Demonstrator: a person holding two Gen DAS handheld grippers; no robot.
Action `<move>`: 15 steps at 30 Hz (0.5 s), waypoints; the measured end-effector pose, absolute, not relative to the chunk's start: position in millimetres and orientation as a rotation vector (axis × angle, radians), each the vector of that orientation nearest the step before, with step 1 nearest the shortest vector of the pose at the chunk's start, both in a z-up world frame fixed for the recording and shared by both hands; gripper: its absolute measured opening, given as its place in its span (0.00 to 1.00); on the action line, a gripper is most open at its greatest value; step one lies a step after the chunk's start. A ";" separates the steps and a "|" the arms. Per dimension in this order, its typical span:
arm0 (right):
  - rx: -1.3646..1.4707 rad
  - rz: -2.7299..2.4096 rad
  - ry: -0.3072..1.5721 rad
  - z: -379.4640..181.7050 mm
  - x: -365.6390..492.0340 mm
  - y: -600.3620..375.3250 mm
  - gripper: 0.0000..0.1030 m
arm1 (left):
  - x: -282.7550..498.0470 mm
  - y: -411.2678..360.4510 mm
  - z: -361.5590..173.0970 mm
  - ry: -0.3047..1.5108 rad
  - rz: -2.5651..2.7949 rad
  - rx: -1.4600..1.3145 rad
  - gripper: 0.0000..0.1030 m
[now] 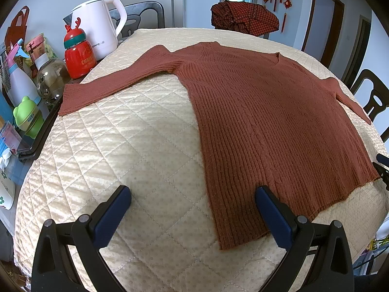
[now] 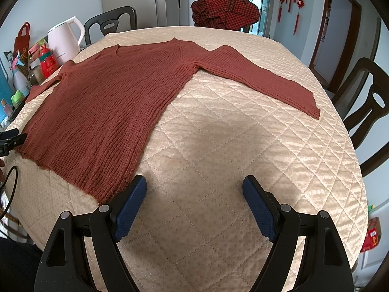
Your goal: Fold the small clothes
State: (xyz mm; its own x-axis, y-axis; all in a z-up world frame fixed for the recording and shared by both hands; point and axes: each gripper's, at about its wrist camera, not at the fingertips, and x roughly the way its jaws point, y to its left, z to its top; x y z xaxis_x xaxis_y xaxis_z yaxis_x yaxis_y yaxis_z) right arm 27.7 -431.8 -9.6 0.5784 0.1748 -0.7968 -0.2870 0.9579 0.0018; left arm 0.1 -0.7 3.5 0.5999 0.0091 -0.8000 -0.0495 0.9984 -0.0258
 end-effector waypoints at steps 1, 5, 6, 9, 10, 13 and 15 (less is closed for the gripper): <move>-0.132 0.271 0.916 -9.5 27.6 -431.8 0.79 | 0.7 -0.4 3.7 0.928 0.034 -0.047 1.00; -0.132 0.271 0.915 -9.4 27.6 -432.0 0.79 | -0.1 -0.8 3.2 0.926 0.034 -0.047 1.00; -0.132 0.271 0.915 -9.4 27.7 -432.1 0.79 | -0.1 -0.8 3.1 0.926 0.034 -0.047 1.00; -0.132 0.271 0.916 -9.3 27.9 -432.6 0.79 | -0.3 -0.9 2.9 0.926 0.034 -0.047 1.00; -0.132 0.271 0.916 -9.3 27.9 -432.7 0.79 | 0.1 -0.7 3.1 0.926 0.035 -0.047 1.00; -0.132 0.271 0.916 -9.3 28.1 -433.3 0.79 | -0.2 -0.9 3.0 0.926 0.034 -0.047 1.00; -0.132 0.271 0.915 -9.3 28.2 -433.6 0.79 | 0.0 -0.8 3.1 0.925 0.034 -0.046 1.00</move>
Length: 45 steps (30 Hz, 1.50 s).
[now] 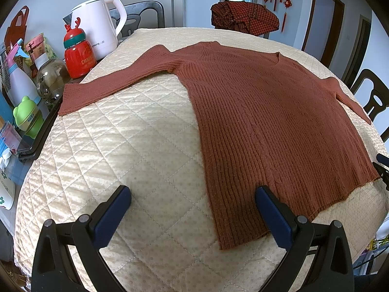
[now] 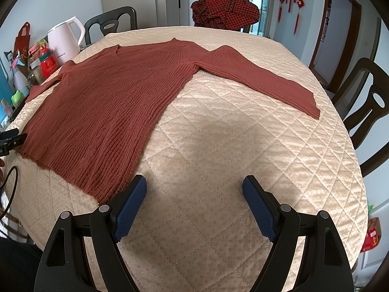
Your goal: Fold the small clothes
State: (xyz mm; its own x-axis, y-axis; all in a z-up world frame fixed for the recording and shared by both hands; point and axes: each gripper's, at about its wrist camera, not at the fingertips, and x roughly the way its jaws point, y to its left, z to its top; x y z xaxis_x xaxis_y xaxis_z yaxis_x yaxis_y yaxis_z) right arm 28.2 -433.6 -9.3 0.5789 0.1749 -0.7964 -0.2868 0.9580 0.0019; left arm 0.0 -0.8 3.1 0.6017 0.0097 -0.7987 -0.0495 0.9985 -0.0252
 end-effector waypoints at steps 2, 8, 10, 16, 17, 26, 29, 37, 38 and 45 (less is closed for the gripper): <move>-0.132 0.271 0.916 -9.5 28.2 -434.0 0.79 | -0.3 -1.0 2.6 0.925 0.034 -0.046 1.00; -0.132 0.270 0.915 -8.9 28.4 -433.4 0.79 | -0.3 -1.0 2.6 0.925 0.034 -0.046 1.00; -0.132 0.271 0.915 -9.1 28.2 -433.8 0.79 | 0.0 -0.9 2.6 0.925 0.035 -0.046 1.00; -0.132 0.271 0.915 -9.1 28.4 -433.7 0.79 | 0.0 -0.8 2.6 0.925 0.034 -0.046 1.00; -0.132 0.271 0.915 -9.2 28.3 -433.8 0.79 | -0.2 -0.9 2.6 0.924 0.034 -0.046 1.00; -0.132 0.271 0.915 -9.0 28.3 -434.0 0.79 | -0.3 -0.9 2.5 0.925 0.034 -0.046 1.00; -0.132 0.271 0.915 -9.0 28.3 -434.3 0.79 | -0.4 -1.0 2.4 0.925 0.035 -0.045 1.00; -0.132 0.271 0.915 -9.4 26.3 -434.0 0.79 | -0.1 -0.9 2.5 0.924 0.034 -0.045 1.00; -0.131 0.270 0.915 -9.7 28.1 -432.6 0.79 | -0.5 -0.9 2.4 0.925 0.034 -0.045 1.00; -0.130 0.267 0.917 -9.1 27.0 -436.0 0.79 | -0.5 -1.0 2.3 0.924 0.034 -0.046 1.00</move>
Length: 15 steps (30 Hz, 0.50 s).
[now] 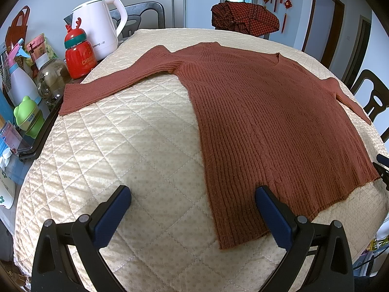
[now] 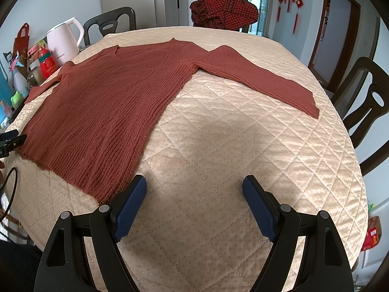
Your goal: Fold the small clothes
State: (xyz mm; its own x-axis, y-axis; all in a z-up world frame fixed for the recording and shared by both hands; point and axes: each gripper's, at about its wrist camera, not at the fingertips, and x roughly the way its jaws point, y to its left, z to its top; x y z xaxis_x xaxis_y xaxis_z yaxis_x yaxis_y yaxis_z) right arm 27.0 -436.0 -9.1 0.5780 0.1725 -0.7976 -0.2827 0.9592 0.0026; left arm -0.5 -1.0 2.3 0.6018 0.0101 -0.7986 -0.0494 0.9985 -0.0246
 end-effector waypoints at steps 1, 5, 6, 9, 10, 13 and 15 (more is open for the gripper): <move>-0.131 0.267 0.917 -9.4 25.8 -436.3 0.79 | -0.4 -0.9 2.2 0.925 0.034 -0.045 1.00; -0.129 0.263 0.921 -9.2 26.9 -435.0 0.79 | -1.1 -0.2 2.0 0.925 0.032 -0.045 1.00; -0.130 0.262 0.922 -9.5 27.4 -434.3 0.79 | -1.1 -0.1 2.0 0.924 0.031 -0.045 1.00; -0.130 0.260 0.922 -9.6 27.7 -433.8 0.79 | -1.6 0.5 2.1 0.919 0.030 -0.046 1.00; -0.129 0.259 0.922 -9.7 27.7 -433.5 0.79 | -2.0 0.6 2.1 0.918 0.030 -0.047 1.00; -0.127 0.258 0.926 -9.9 28.4 -433.2 0.79 | -2.3 1.0 2.1 0.921 0.030 -0.047 1.00; -0.127 0.257 0.930 -10.0 29.1 -433.2 0.79 | -2.5 1.2 2.1 0.922 0.030 -0.046 1.00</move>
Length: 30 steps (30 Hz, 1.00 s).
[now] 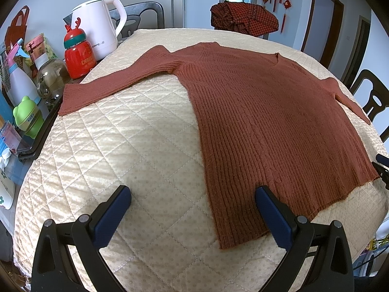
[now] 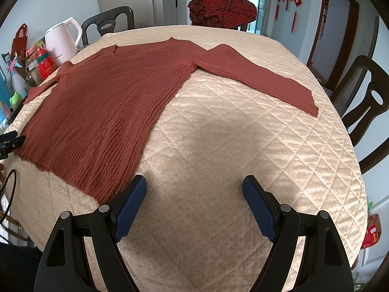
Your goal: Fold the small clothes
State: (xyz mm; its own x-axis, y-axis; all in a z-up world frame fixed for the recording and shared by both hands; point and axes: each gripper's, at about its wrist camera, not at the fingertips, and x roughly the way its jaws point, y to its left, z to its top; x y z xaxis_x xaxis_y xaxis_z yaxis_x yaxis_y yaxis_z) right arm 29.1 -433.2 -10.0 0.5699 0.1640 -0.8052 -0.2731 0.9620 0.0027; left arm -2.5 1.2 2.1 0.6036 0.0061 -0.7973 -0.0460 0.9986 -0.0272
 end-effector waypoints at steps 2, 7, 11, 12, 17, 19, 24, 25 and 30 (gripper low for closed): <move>-0.125 0.256 0.934 -10.0 29.7 -433.4 0.79 | -2.5 0.9 2.0 0.924 0.029 -0.044 1.00; -0.128 0.256 0.939 -9.8 30.8 -433.5 0.79 | -1.1 0.3 2.2 0.933 0.022 -0.041 1.00; -0.127 0.252 0.937 -9.2 31.0 -433.2 0.79 | -0.6 -0.1 2.1 0.932 0.027 -0.044 1.00; -0.128 0.250 0.939 -9.0 31.0 -432.6 0.79 | -0.5 -0.1 2.1 0.931 0.029 -0.045 1.00; -0.127 0.250 0.967 -6.5 31.9 -431.9 0.79 | -0.1 0.2 2.9 0.929 0.049 -0.060 1.00; -0.130 0.252 0.970 -5.6 31.8 -431.9 0.79 | 1.4 1.7 3.6 0.934 0.056 -0.077 1.00; -0.151 0.261 0.917 5.2 29.1 -429.2 0.79 | 7.7 1.4 5.8 0.937 0.059 -0.080 1.00; -0.144 0.269 0.906 8.1 30.3 -428.4 0.79 | 9.0 0.4 6.5 0.934 0.057 -0.076 1.00; -0.128 0.299 0.865 18.3 38.1 -418.8 0.79 | 15.9 -3.9 11.8 0.915 0.052 -0.051 1.00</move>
State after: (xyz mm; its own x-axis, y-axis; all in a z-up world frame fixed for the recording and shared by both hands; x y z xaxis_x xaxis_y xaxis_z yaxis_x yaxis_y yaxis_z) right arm 38.1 -418.8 18.3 0.6099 0.2067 -0.7650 -0.3101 0.9507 0.0096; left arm 15.9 -3.9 11.8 0.6084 0.0232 -0.7933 -0.0667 0.9975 -0.0220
